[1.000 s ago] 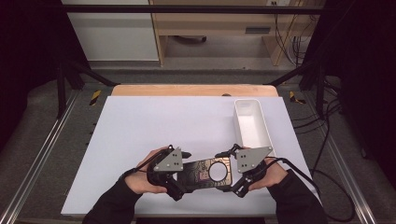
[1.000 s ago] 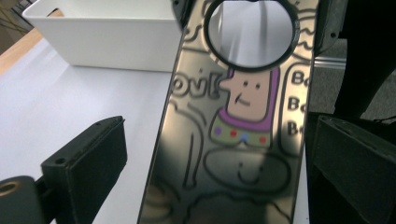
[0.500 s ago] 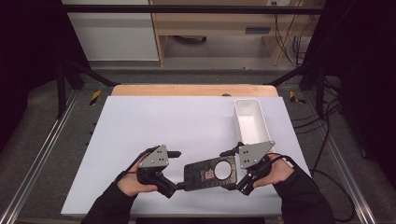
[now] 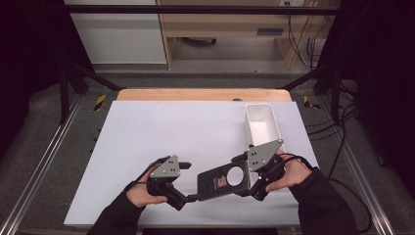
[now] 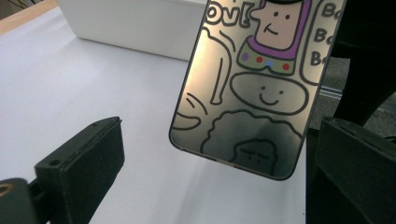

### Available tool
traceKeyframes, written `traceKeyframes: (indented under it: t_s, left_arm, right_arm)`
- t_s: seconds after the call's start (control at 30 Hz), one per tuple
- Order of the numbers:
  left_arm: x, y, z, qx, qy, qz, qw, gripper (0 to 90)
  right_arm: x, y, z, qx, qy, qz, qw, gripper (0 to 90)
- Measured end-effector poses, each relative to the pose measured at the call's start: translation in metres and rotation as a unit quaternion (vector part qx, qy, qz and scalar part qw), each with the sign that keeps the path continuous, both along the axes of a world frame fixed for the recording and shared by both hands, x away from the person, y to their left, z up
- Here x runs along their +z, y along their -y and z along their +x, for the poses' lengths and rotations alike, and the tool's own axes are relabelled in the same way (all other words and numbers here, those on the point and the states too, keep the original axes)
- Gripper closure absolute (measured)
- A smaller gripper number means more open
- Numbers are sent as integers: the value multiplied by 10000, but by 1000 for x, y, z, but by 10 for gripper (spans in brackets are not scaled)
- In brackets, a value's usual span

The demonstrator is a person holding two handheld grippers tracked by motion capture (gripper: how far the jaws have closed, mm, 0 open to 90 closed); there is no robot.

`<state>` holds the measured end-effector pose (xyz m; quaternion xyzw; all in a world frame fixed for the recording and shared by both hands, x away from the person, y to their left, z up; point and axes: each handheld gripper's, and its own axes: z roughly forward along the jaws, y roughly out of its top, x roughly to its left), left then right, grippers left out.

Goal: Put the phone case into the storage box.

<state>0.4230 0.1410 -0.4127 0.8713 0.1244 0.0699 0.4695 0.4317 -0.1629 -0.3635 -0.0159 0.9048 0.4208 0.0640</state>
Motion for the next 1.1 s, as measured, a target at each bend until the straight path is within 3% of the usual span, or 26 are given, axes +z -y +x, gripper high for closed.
traceKeyframes:
  t_s: [0.5,1.1]
  left_arm:
    - [-12,11,-1,-143,-113,319,9993,0]
    - [-18,24,0,-428,-214,769,9959,0]
  right_arm:
    - [5,-15,6,66,-253,-513,9983,119]
    - [6,-28,8,153,-290,-811,9962,120]
